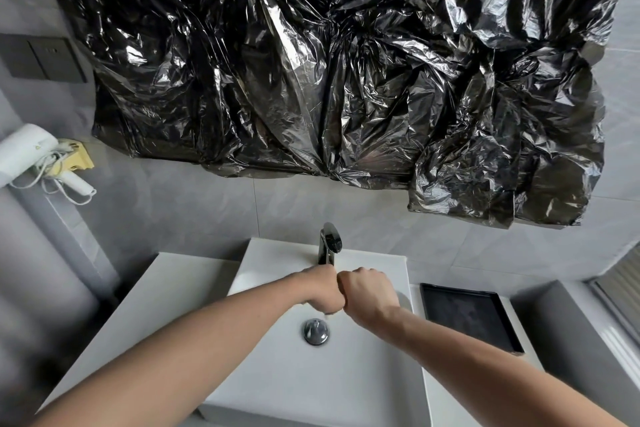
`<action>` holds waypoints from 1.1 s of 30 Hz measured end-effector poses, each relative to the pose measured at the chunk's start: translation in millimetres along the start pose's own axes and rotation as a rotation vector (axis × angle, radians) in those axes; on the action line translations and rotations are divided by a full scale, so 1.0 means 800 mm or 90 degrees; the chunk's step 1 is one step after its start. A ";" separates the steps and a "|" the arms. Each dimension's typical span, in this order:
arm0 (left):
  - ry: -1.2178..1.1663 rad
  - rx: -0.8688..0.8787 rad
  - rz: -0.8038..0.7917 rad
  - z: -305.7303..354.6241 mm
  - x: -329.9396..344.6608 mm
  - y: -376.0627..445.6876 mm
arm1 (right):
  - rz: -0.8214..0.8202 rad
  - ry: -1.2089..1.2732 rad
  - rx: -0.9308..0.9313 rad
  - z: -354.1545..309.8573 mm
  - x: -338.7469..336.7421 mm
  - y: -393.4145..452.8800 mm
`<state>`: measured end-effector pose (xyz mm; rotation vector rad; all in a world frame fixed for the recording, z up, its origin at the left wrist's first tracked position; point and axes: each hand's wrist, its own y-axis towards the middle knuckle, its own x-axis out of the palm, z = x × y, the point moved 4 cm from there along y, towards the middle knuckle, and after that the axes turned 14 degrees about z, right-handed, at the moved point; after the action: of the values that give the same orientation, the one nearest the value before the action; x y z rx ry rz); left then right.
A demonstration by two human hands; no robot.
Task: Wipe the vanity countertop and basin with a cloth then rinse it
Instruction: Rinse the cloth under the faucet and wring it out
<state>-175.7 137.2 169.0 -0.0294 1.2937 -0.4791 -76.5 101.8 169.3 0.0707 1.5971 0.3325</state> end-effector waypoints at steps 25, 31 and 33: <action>-0.589 -0.204 -0.256 0.009 0.096 -0.048 | 0.148 0.076 -0.223 0.033 0.063 -0.029; -0.589 -0.199 -0.138 -0.003 0.117 -0.076 | 0.057 0.180 -0.174 0.020 0.083 -0.059; -0.547 -0.146 -0.083 -0.014 0.105 -0.080 | -0.044 0.209 -0.096 0.021 0.084 -0.066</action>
<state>-190.4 52.3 106.9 -0.4647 0.4941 -0.3605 -55.2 71.0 90.9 -0.1632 1.8872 0.4255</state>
